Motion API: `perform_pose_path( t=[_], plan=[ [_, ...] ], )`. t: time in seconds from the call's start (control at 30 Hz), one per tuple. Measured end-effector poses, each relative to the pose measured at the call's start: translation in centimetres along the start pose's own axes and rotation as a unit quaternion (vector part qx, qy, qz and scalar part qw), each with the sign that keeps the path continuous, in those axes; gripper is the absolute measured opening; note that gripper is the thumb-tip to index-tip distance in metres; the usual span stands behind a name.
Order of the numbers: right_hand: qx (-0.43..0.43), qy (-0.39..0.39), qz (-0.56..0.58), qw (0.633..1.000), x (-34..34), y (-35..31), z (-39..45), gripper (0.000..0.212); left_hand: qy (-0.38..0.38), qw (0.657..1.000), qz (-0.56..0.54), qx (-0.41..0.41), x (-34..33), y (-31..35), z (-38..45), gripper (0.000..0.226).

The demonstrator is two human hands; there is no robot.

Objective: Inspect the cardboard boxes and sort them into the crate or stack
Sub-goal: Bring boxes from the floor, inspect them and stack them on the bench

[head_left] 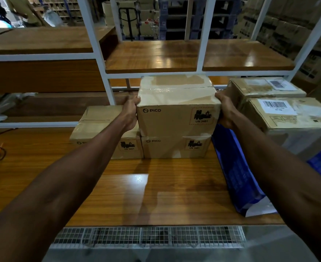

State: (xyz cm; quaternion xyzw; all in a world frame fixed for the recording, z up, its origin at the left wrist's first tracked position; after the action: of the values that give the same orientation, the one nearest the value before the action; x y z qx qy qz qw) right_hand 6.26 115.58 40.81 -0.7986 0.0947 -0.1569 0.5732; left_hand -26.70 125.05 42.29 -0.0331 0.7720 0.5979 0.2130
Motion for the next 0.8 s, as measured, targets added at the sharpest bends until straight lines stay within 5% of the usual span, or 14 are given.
perform_pose_path(
  t=[0.8],
  plan=[
    [0.001,0.057,-0.014,0.998,-0.67,0.46,0.17,0.055,0.047,0.989,0.131,-0.056,-0.51,-0.33,0.09,0.034]
  ],
)
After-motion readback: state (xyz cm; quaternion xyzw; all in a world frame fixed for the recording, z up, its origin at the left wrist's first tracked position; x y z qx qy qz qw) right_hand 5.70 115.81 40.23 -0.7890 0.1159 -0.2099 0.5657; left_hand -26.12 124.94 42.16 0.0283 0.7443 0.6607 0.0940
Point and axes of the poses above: each hand's wrist, its own z-axis towards the middle knuckle, its own x-axis out of the back of the hand, y = z × x, the point moved 1 cm from there along z, towards the middle knuckle, and after that the axes turned 13 degrees about -z, right-handed, at the moved point
